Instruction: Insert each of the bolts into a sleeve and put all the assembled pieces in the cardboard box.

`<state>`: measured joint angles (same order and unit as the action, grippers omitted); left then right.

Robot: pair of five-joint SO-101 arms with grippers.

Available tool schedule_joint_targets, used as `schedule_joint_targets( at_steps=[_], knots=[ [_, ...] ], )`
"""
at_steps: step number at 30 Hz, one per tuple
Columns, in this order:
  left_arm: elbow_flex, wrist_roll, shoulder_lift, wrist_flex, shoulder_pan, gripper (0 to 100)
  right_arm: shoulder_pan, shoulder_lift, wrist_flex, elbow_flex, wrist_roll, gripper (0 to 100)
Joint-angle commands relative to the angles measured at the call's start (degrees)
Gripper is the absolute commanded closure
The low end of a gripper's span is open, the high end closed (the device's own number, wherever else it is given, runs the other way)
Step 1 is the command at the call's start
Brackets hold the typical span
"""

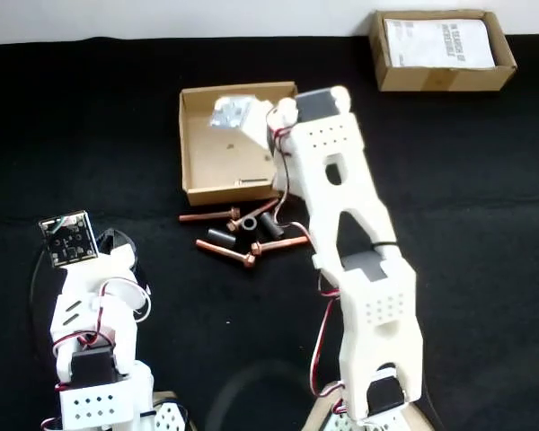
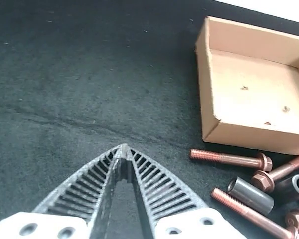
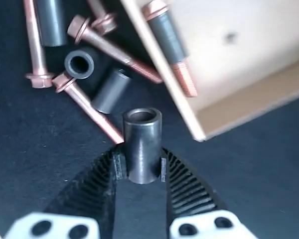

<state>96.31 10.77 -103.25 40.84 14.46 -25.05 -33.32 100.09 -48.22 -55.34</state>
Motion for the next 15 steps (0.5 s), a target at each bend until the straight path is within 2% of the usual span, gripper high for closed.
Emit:
schedule_joint_targets(
  at_steps=[1,7,10,15],
  knots=[
    [0.8,0.2,-0.5,0.9,-1.3,99,0.6,10.2,1.1,-4.0,2.8,99.2],
    [0.8,1.1,-0.5,6.1,-6.8,99,0.1,25.0,1.1,11.2,8.6,99.2],
    [0.8,9.1,-0.5,7.4,-12.2,99,0.0,32.9,0.9,22.4,11.4,99.2],
    [0.6,10.1,-0.6,4.5,-20.8,99,0.1,44.8,0.7,38.9,12.9,99.1]
  ],
)
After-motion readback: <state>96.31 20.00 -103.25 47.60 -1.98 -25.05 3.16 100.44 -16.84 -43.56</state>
